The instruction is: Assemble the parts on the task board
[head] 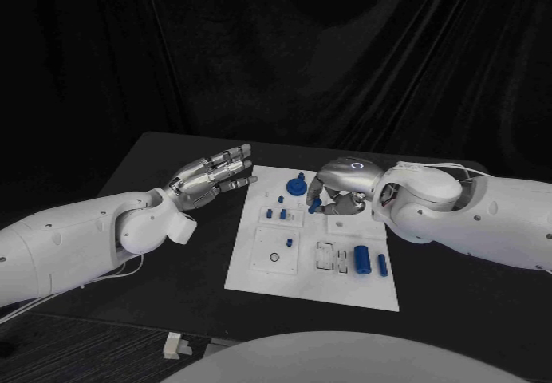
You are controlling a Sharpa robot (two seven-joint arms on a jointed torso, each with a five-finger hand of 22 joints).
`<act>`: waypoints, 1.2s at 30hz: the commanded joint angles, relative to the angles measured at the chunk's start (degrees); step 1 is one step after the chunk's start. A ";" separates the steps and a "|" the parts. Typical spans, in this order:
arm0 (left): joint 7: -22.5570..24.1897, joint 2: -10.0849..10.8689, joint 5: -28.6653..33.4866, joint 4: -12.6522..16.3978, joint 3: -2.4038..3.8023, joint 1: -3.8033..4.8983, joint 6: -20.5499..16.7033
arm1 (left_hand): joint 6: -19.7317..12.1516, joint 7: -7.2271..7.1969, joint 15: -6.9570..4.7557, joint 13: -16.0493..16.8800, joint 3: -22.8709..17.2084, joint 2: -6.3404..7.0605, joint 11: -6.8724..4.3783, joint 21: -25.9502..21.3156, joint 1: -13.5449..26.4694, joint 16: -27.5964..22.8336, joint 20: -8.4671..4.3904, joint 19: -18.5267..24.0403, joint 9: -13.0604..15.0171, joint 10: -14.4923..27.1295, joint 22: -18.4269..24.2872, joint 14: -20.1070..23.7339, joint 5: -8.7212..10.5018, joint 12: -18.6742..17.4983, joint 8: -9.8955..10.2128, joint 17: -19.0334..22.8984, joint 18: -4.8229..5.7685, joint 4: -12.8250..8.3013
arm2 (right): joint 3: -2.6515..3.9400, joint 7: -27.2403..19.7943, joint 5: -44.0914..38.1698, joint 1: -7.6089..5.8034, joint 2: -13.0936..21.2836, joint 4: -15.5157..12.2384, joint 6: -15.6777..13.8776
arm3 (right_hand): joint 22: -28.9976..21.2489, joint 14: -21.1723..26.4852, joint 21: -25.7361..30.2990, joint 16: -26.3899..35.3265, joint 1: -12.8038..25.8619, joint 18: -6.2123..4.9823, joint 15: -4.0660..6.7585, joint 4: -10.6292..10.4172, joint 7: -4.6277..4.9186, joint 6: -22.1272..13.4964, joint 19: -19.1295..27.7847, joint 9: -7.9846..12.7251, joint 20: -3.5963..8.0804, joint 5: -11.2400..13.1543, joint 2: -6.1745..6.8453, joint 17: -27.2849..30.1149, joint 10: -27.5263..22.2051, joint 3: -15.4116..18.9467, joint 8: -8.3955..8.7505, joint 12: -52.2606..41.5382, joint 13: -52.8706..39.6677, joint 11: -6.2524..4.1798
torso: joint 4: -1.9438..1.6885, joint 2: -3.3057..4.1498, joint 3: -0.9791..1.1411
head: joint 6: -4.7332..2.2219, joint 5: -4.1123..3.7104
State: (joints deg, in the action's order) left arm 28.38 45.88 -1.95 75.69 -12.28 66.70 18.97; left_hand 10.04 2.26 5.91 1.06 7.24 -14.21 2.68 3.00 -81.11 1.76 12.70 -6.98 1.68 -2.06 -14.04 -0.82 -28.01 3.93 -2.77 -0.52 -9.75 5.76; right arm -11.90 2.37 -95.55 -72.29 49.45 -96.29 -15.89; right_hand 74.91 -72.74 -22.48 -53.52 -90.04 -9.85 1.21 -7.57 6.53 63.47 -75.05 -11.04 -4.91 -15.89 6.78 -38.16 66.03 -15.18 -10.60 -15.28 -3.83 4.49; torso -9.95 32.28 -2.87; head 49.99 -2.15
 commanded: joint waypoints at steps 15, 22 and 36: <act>1.44 0.09 0.39 0.28 0.06 -0.14 -1.34 | -0.07 0.31 -2.11 -0.08 0.35 0.12 -0.98 -0.54 0.92 -1.75 -1.79 1.66 0.02 0.35 1.87 0.82 -0.20 0.07 -0.62 0.52 -0.67 0.05 | 0.01 -2.41 -5.83 4.20 -10.32 4.58 0.91 | 3.12 -1.34 -2.09 -1.52 -0.25 0.71 -0.11 0.44 0.42 -0.68 -0.52 -0.04 0.25 -0.01 0.31 -1.94 1.91 -0.59 1.05 1.15 -0.01 -1.20 | 0.00 0.22 0.19 | 0.01 1.25; 1.28 -0.12 0.39 0.29 0.06 -0.14 -1.03 | 0.01 0.36 -2.05 -0.08 0.33 0.08 -0.97 -0.53 0.93 -1.65 -1.82 1.67 0.03 0.36 1.88 0.80 -0.24 0.07 -0.66 0.49 -0.67 0.07 | 0.01 -2.48 -5.94 5.62 -12.45 6.06 2.74 | 3.09 -1.24 -2.08 -1.36 -0.16 0.71 -0.16 0.54 0.51 -0.95 -0.46 -0.02 0.23 0.01 0.36 -1.72 1.94 -0.73 1.31 1.39 -0.02 -1.14 | -0.22 0.33 0.23 | 0.01 1.04; 1.05 -0.10 0.39 0.23 0.06 -0.14 -0.70 | 0.02 0.42 -1.96 -0.08 0.32 0.03 -0.98 -0.53 0.94 -1.62 -1.83 1.68 0.04 0.38 1.88 0.79 -0.26 0.06 -0.68 0.48 -0.66 0.08 | 0.01 -2.69 -5.97 7.60 -13.12 6.19 3.15 | 3.07 -1.14 -2.13 -1.27 -0.15 0.72 -0.20 0.70 0.57 -1.16 -0.38 0.01 0.22 0.01 0.41 -1.63 1.99 -0.89 1.55 1.59 -0.04 -1.10 | -0.22 0.31 0.13 | 0.01 1.03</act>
State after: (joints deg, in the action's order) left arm 28.59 45.87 -1.94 75.81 -12.28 66.63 18.05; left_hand 10.04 2.26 4.18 1.06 7.25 -14.14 1.95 2.63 -80.57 0.21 11.17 -5.44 1.66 -1.95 -12.22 -0.12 -28.01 3.93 -3.20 -0.06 -9.75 5.76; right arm -11.93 -0.14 -100.81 -64.87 36.20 -89.79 -13.44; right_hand 74.94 -73.68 -24.40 -54.80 -90.01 -9.86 1.17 -7.01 7.23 62.73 -75.25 -11.09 -4.71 -15.64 6.80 -39.85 66.30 -15.73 -9.24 -13.74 -3.76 4.69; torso -10.31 32.64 -2.71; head 49.99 -1.18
